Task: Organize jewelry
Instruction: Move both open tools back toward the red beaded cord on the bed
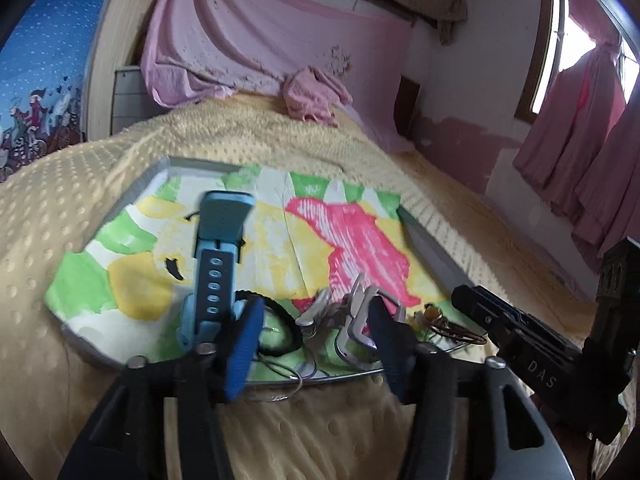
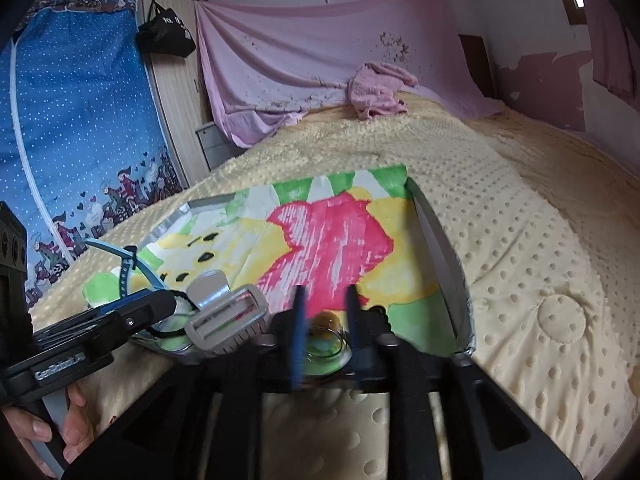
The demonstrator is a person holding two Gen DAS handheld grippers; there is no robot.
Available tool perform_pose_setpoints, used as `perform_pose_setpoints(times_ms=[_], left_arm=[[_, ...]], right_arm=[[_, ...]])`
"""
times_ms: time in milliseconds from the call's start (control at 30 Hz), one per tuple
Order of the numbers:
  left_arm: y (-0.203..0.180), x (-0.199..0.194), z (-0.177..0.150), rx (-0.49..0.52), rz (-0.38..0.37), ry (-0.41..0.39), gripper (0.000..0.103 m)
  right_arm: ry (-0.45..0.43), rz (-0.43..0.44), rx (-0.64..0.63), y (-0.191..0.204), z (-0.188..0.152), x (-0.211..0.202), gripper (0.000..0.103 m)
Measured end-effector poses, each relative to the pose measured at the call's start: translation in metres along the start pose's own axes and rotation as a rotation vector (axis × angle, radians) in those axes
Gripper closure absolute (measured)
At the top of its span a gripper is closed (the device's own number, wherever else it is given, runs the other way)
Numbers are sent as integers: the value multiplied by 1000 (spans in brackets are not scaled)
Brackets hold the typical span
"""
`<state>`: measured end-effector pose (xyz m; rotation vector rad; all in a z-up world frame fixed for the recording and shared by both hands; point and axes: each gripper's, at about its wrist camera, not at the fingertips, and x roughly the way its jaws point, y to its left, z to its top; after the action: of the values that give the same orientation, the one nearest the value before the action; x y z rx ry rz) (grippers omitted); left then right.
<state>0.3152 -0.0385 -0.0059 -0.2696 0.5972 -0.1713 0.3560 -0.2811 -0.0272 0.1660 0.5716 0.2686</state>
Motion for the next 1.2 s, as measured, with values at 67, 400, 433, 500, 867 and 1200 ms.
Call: perform_pose_setpoints(times_ms=[67,400,433,500,867,1200], left_arm=[[-1,-7,0,2,6,-23,49],[3,-59,-5,7,77,-174,2],[4,-68,-8,10,83,-200,0],[5,-80,-11,15,84,-226,0],[13,-142,-32,45,110,-298,0],[29,-184,-48,62,139,-329,0]], right_arm=[[-27,-9,-8,1,2,-8,73],[-164,0,2,3,3,-64,41],[-176,2,6,4,3,-72,31],[-192,18,11,4,2,-86,19],[-256,32,-84,43,-15,-154,2],[-277,42,-113,75,-39,-188,2]])
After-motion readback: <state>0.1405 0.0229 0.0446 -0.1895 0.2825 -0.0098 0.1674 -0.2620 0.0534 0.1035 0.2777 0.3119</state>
